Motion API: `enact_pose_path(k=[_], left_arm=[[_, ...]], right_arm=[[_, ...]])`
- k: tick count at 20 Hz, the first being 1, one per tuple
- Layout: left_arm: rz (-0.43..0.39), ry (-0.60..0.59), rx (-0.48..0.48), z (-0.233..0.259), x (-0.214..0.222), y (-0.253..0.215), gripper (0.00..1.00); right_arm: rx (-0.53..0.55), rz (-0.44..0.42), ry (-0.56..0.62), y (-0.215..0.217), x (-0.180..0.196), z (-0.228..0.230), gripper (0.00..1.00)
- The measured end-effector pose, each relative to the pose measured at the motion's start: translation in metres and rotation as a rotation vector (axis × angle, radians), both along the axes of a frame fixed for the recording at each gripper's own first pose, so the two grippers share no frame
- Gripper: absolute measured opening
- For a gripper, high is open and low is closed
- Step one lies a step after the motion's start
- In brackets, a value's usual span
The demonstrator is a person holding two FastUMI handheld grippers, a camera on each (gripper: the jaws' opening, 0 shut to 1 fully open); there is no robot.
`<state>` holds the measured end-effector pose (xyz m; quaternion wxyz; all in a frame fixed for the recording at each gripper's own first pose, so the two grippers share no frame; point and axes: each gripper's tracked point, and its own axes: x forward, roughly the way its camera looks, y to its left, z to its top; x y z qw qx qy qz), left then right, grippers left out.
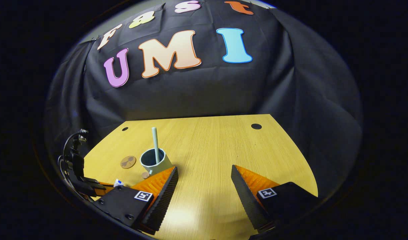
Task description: Put the toothbrush and toothpaste on the desktop into the cup, then pick up the cup and place it on the coaster on the desktop.
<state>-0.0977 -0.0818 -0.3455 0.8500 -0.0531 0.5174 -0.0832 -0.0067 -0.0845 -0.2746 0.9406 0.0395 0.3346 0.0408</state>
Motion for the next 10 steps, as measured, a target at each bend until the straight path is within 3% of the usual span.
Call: enact_pose_path(k=[6, 10], left_arm=[[0.002, -0.228, -0.031, 0.05, 0.045, -0.009, 0.06], [0.012, -0.317, -0.072, 0.075, 0.065, -0.017, 0.06]], right_arm=[[0.002, 0.017, 0.005, 0.004, -0.004, 0.0, 0.96], [-0.002, 0.03, -0.002, 0.006, -0.004, 0.003, 0.98]])
